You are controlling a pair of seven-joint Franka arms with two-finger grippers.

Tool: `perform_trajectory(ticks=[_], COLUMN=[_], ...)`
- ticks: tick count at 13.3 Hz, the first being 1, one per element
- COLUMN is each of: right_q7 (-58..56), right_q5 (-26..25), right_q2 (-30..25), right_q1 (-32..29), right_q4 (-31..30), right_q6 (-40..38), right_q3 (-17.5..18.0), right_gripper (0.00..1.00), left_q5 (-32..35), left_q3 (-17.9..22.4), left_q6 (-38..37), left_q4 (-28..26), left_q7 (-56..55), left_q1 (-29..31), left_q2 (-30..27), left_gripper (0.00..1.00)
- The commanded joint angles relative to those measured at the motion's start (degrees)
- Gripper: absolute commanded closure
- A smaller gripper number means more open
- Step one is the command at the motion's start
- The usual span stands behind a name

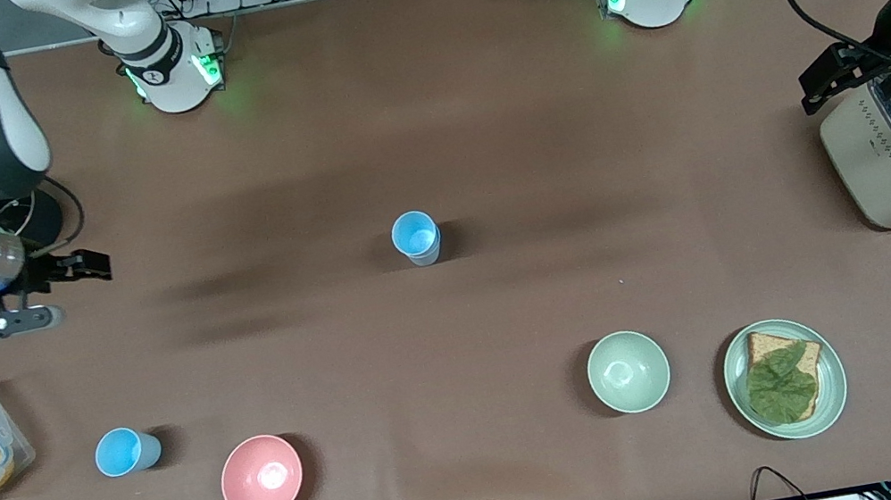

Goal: Stack blue cups with both arms

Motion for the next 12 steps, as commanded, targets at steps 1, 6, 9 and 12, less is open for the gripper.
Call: perform_trajectory(ticks=[1, 6, 9, 12], right_q7=[0.4, -0.5, -1.9, -5.7], right_q5=[-0.1, 5.3, 4.8, 4.7], right_q2=[-1.2, -2.2, -2.2, -2.3], right_q1=[-1.1, -9.4, -10.9, -11.6], right_q4=[5.1, 16.2, 21.2, 23.2], right_q6=[-5.7, -17.2, -22.5, -22.6], right_q3=[1.4, 8.7, 11.1, 10.5], right_gripper=[0.0, 0.0, 0.0, 0.0], left_q5=[-0.3, -0.3, -0.4, -0.8], left_q3=[-0.7, -0.5, 2.3, 7.2], left_q6=[-0.8, -2.7, -3.0, -3.3], left_q4=[-0.4, -0.4, -0.4, 0.5], left_q7=[1.1, 0.3, 0.5, 1.2], left_q1=[0.7, 0.7, -1.8, -5.5], left_q2=[-1.2, -2.4, -2.3, -1.0], left_gripper=[0.0, 0.0, 0.0, 0.0])
